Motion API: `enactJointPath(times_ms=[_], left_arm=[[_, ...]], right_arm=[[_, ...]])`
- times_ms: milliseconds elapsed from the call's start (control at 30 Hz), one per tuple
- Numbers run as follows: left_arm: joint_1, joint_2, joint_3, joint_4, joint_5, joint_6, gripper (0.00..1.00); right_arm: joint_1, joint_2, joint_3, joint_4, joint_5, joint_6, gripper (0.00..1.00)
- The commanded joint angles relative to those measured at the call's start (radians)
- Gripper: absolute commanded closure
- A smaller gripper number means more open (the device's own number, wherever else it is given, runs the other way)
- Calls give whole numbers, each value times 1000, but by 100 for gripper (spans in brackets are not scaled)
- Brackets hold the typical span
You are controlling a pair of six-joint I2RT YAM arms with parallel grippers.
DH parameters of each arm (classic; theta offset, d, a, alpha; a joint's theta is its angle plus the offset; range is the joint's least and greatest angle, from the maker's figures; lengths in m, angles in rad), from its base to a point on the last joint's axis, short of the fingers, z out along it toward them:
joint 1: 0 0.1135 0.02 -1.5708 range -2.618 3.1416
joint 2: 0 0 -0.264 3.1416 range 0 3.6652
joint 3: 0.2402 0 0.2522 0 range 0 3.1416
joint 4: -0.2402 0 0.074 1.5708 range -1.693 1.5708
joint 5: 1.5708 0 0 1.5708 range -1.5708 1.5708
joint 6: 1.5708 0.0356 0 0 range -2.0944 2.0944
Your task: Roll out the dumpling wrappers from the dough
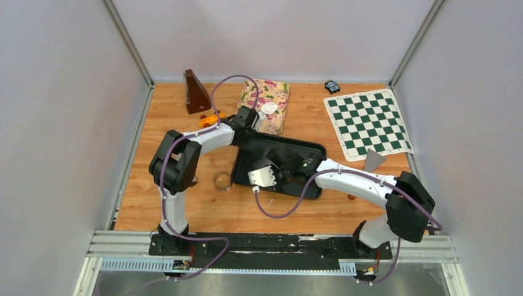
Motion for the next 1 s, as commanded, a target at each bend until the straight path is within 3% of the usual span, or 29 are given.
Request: enactJointPath(times_ms=[0,233,433,667,967], left_arm=[[-25,-2,-12,-64,64,41,100],[-26,-2,-11,-64,66,42,100],[-26,-3,-10,-64,62,42,100],[-26,-5,-10,-64,59,43,100],[-26,-11,-10,-64,52,46,100]], right_arm=[[-23,67,5,131,-10,1,100],[-33,64,39,127,-38,18,100],[-70,57,150,0,-146,107,100],[-96,6,152,-53,-219,177,100],[-129,-13,223,-159,-217,171,100]])
